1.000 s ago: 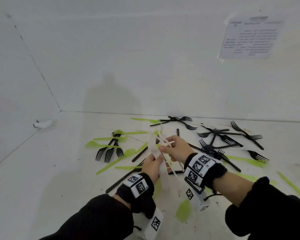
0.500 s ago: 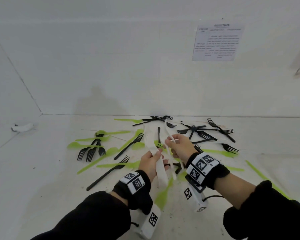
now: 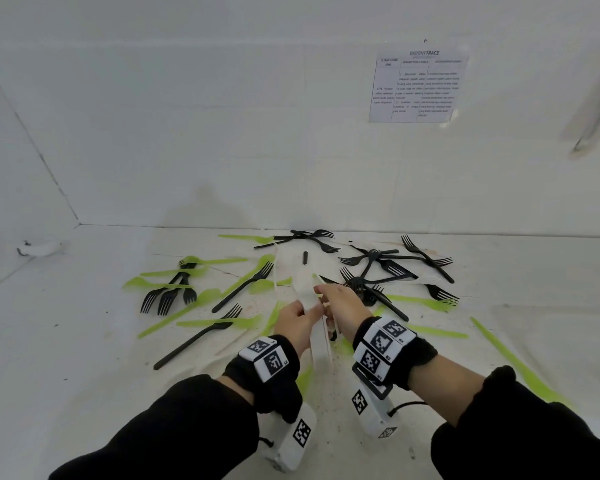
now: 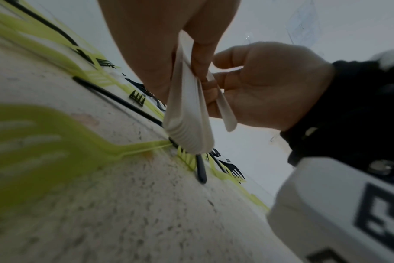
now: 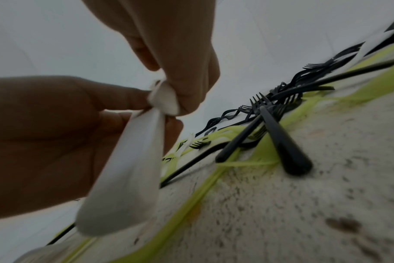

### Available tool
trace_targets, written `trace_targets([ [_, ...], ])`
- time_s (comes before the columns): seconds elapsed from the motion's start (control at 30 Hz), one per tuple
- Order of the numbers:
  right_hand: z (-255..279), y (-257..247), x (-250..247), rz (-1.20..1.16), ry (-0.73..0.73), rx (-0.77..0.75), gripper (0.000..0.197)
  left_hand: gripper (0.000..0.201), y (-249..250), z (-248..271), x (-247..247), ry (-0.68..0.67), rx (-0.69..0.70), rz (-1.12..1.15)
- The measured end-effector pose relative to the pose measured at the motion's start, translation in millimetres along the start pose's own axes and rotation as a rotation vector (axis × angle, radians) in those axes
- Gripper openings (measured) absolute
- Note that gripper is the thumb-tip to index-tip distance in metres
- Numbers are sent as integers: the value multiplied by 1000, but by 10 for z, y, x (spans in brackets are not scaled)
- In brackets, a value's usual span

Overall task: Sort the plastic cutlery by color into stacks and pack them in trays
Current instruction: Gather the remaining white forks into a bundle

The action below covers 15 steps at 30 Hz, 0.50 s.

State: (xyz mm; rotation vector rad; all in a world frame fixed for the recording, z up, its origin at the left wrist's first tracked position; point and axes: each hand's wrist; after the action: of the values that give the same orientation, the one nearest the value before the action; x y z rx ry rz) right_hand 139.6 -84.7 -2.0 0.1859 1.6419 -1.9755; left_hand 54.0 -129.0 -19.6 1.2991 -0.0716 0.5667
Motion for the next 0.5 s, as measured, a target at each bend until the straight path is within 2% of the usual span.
trace_targets([
  [0.17, 28, 73, 7, 208, -16, -119, 30, 9, -6, -27, -2, 57, 5, 49],
  [0.23, 55, 101, -8, 184, 26, -125, 23, 15, -4, -25, -8, 44, 3, 96],
  [0.33, 33, 138, -65, 95, 52, -125, 7, 11, 18, -8, -30, -2, -31, 165],
  [0.43, -1, 111, -56, 85, 6, -95, 11, 7, 31, -27, -80, -13, -51, 189],
  [0.5, -48, 88, -17, 108, -3, -92, 15, 12, 48, -49, -113, -26, -65, 218],
])
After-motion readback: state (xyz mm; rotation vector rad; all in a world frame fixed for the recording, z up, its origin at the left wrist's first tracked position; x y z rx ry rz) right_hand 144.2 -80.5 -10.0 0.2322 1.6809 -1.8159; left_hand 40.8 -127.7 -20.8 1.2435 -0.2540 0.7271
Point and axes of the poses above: each hand's wrist, its own z-axis away from the middle knuckle, its own x-axis out of the palm, y = z × x, and after that the axes turned 14 degrees about z, right-handed
